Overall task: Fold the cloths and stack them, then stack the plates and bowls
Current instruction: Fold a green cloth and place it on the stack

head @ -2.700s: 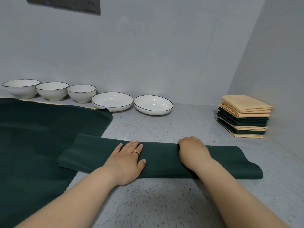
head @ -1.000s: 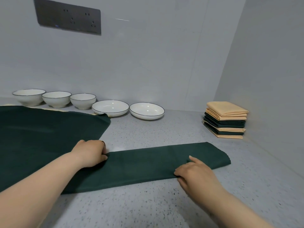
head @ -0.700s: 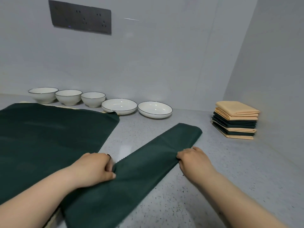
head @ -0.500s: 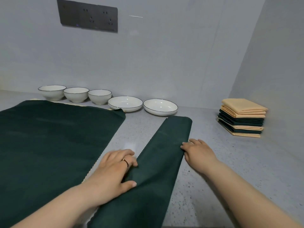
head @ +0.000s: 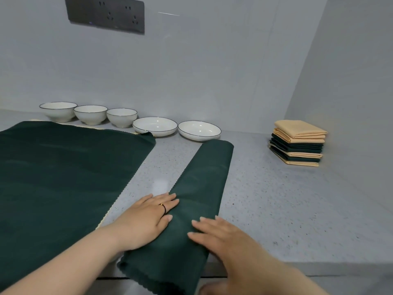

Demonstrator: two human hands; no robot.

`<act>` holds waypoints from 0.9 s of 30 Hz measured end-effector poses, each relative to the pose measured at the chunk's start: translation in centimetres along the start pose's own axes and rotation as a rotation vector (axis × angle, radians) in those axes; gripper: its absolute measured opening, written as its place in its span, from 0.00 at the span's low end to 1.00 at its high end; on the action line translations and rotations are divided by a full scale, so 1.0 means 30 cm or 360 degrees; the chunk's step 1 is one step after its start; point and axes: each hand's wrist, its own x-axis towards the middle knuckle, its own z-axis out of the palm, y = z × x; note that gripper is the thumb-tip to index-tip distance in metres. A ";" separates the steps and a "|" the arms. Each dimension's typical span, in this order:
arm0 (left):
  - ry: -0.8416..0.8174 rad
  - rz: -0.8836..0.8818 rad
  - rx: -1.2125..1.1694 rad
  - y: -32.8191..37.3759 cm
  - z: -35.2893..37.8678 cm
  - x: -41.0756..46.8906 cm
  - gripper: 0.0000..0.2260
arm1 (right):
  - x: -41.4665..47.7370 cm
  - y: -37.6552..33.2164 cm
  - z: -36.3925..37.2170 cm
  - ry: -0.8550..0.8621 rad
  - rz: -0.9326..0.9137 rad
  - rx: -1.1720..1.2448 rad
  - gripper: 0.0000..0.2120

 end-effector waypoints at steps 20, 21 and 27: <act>0.0223 0.0004 -0.0753 -0.008 -0.077 0.049 0.12 | -0.065 -0.058 -0.115 0.0563 0.0509 0.1705 0.16; 0.0201 0.0055 -0.0625 0.007 -0.082 0.061 0.15 | -0.059 -0.055 -0.133 0.0603 0.0574 0.1757 0.21; 0.0250 -0.0164 -0.1284 -0.019 -0.057 0.107 0.14 | 0.023 0.032 -0.222 0.0844 0.0843 0.1936 0.13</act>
